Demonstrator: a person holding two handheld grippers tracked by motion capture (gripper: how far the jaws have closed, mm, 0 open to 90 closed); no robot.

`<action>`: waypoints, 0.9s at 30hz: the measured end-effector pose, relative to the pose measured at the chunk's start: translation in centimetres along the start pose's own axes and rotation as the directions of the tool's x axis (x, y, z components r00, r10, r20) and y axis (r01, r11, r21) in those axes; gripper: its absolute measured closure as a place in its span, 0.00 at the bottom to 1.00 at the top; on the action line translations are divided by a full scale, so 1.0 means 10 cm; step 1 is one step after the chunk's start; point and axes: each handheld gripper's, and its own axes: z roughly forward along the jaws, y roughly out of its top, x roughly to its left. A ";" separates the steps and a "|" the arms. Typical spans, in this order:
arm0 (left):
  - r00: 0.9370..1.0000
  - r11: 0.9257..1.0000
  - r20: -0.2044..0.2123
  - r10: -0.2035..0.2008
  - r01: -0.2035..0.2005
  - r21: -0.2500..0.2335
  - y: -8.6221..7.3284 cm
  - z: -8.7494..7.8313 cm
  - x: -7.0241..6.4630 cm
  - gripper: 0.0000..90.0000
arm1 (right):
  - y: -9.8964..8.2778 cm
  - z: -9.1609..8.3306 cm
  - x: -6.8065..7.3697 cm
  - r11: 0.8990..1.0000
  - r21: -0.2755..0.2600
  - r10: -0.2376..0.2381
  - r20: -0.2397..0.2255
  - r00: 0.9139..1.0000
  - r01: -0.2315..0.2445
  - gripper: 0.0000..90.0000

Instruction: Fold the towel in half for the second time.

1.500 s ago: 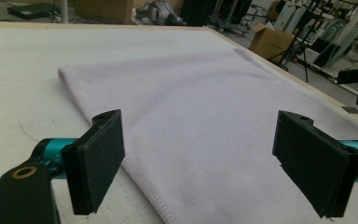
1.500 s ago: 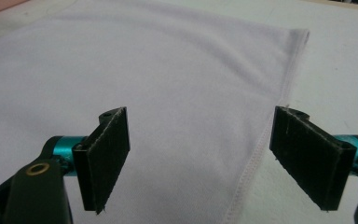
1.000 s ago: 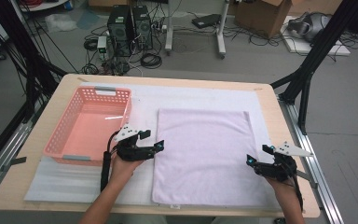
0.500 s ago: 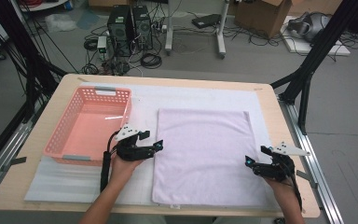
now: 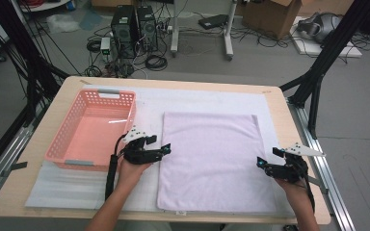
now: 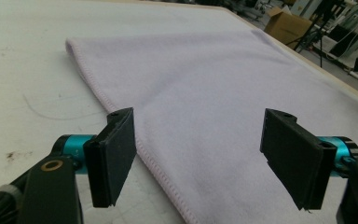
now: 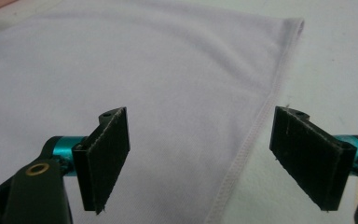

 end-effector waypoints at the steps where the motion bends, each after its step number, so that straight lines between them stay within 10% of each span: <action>1: 1.000 1.000 -0.010 0.011 -0.011 0.003 0.04 0.03 -0.01 0.30 | 0.02 0.01 -0.02 1.000 0.002 0.004 0.003 1.000 -0.004 0.21; 12: 0.995 0.998 -0.099 -0.027 0.033 0.061 0.27 0.40 0.13 0.30 | 0.33 0.37 -0.27 0.993 0.099 0.054 0.054 0.997 -0.059 0.22; 20: 0.974 0.987 -0.218 -0.057 0.087 0.132 0.19 0.59 0.29 0.32 | 0.46 0.59 -0.42 0.986 0.142 0.073 0.113 0.991 -0.089 0.34; 24: 0.969 0.982 -0.246 0.005 0.041 0.183 0.18 0.69 0.23 0.38 | 0.45 0.71 -0.49 0.979 0.164 0.099 0.148 0.984 -0.123 0.43; 27: 0.954 0.976 -0.287 0.087 -0.024 0.216 0.18 0.72 0.17 0.52 | 0.42 0.79 -0.50 0.972 0.198 0.098 0.162 0.982 -0.129 0.51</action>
